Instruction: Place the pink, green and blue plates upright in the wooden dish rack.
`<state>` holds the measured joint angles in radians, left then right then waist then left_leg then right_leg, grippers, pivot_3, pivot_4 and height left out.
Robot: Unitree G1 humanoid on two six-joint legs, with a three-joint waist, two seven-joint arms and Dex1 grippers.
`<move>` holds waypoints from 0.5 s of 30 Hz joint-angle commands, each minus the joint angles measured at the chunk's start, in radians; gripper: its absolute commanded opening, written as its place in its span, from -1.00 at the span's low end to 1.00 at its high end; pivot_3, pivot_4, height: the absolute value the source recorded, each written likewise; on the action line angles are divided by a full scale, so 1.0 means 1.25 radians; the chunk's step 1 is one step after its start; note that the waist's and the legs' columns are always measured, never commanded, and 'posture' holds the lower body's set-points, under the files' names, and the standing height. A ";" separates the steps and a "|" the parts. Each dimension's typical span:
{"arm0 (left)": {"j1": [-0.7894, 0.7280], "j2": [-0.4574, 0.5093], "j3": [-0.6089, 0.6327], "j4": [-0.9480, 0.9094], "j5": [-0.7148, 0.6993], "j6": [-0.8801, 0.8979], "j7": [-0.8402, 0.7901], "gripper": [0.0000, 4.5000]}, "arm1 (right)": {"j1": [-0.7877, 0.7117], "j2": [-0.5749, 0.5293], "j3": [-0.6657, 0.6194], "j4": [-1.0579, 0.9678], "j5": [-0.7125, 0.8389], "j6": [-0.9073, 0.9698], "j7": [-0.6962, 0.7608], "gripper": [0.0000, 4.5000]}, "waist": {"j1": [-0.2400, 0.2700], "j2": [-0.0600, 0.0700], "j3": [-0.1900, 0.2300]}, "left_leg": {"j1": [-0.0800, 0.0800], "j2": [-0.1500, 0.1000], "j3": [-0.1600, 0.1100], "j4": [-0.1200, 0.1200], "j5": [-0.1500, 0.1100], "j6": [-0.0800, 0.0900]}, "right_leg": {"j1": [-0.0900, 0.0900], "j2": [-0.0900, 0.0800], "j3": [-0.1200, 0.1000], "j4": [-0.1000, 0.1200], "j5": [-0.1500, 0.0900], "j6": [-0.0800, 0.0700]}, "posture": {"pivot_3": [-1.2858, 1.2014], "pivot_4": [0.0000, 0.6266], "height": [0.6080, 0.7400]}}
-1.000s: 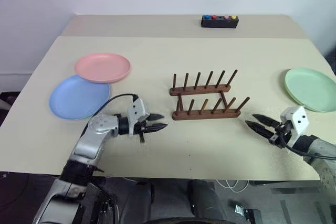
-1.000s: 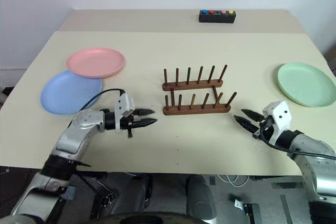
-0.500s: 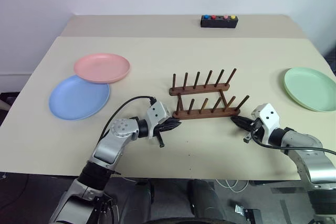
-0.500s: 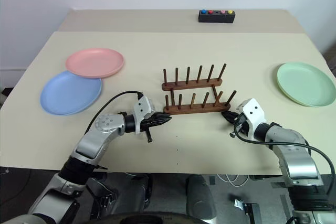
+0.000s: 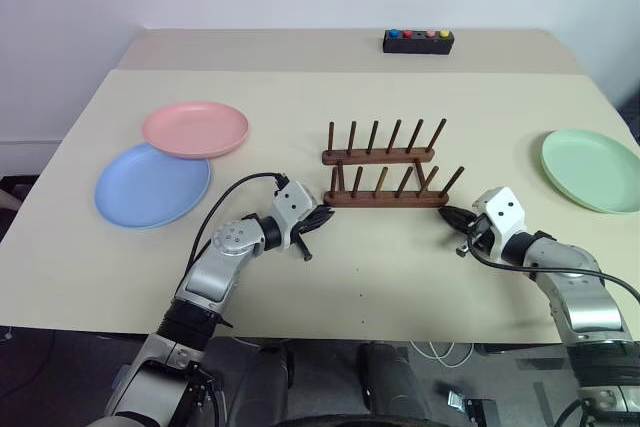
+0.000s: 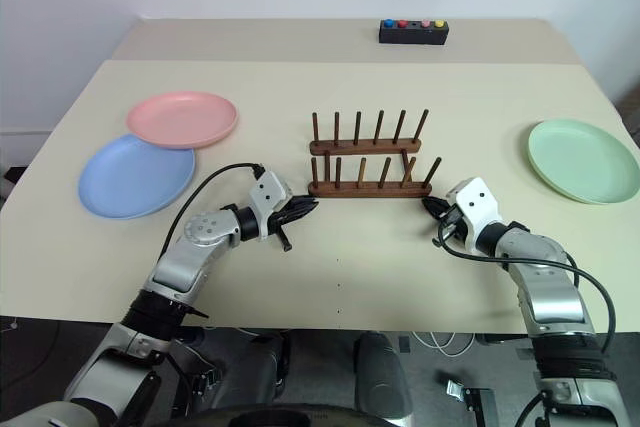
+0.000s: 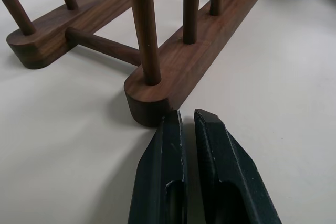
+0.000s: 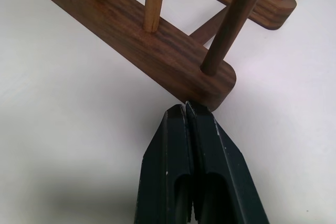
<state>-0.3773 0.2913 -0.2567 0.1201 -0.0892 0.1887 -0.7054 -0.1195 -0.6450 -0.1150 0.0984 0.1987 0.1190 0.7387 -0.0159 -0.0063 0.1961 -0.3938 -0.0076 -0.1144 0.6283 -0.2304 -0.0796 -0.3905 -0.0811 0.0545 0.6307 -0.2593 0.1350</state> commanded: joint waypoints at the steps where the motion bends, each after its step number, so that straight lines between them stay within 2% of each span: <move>1: 0.005 0.003 0.014 -0.005 0.003 -0.009 0.007 -0.83 | 0.001 0.000 -0.008 0.003 0.003 -0.020 0.009 -0.99 | 0.000 0.000 0.000 | 0.000 0.000 0.000 0.000 0.000 0.000 | 0.000 0.000 0.000 0.000 0.000 0.000 | 0.03 -0.52 0.91; 5: 0.049 0.044 0.032 -0.080 -0.033 0.038 -0.032 -0.83 | 0.055 -0.023 -0.035 -0.071 0.082 0.001 0.096 -0.99 | -0.001 0.000 0.000 | 0.000 0.000 0.000 -0.001 0.000 0.000 | 0.000 0.000 0.000 0.000 0.000 0.000 | 0.03 -0.52 0.91; 8: 0.108 0.101 0.097 -0.186 -0.113 0.113 -0.065 -0.83 | 0.097 -0.045 -0.052 -0.148 0.139 0.037 0.148 -0.99 | -0.007 0.001 0.000 | 0.001 0.000 0.000 -0.003 0.000 0.000 | -0.001 0.000 0.000 0.000 0.000 0.001 | 0.03 -0.52 0.91; 9: 0.121 0.112 0.121 -0.210 -0.137 0.128 -0.067 -0.66 | 0.103 -0.047 -0.052 -0.163 0.143 0.040 0.150 -1.00 | -0.008 0.001 0.000 | 0.001 0.000 0.000 -0.004 0.000 0.000 | -0.001 0.000 0.000 0.000 0.000 0.000 | 0.03 -0.52 0.91; 11: 0.136 0.124 0.157 -0.242 -0.177 0.162 -0.065 -0.47 | 0.108 -0.048 -0.051 -0.179 0.145 0.045 0.150 -1.00 | -0.005 0.000 0.000 | 0.001 0.000 0.000 -0.004 0.000 0.000 | -0.001 0.000 0.000 0.000 -0.001 -0.001 | 0.03 -0.52 0.91; 15: 0.162 0.149 0.316 -0.316 -0.305 0.231 -0.040 0.42 | 0.096 -0.038 -0.034 -0.183 0.141 0.058 0.146 -1.00 | 0.000 0.000 0.001 | 0.001 0.000 0.000 -0.001 0.000 0.000 | 0.000 0.000 0.000 0.000 -0.002 -0.003 | 0.03 -0.52 0.91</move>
<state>-0.1748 0.4601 0.0368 -0.2109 -0.3943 0.4533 -0.7752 0.0106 -0.6934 -0.1538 -0.1032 0.3667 0.1916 0.9198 -0.0156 -0.0067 0.1968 -0.3933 -0.0071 -0.1143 0.6268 -0.2306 -0.0796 -0.3907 -0.0814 0.0546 0.6305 -0.2617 0.1316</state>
